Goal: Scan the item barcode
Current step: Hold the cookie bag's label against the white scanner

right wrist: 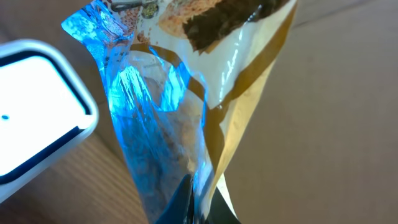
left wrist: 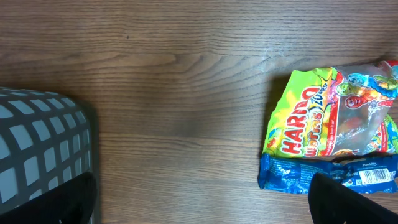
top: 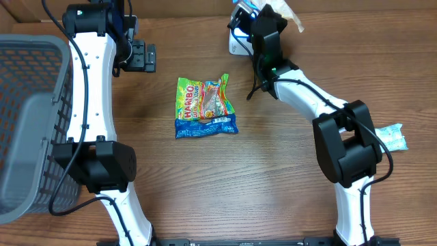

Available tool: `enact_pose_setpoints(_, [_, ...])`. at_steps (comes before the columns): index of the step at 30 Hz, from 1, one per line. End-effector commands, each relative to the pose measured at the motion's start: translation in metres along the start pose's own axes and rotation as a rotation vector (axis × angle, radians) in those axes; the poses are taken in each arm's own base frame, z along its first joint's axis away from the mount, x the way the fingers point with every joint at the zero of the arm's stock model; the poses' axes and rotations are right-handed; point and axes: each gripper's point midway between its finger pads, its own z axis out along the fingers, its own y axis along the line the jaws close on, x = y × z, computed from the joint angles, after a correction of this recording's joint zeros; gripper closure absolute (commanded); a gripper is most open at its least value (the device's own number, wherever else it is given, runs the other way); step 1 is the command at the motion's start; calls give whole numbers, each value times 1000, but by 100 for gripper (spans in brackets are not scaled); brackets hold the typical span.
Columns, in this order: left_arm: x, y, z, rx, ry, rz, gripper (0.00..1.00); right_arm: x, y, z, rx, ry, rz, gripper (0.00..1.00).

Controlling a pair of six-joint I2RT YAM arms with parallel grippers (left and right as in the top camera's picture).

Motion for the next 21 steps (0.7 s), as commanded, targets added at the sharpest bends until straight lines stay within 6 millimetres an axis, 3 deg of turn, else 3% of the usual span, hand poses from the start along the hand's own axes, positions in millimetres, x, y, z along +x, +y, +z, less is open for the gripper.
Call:
enact_pose_setpoints(1, [-2,-6,2,13,0,27,0,2,1,5,14,9,-27,96])
enact_pose_setpoints(21, [-2,-6,2,13,0,28,0,18,12,0,3,112,-69,96])
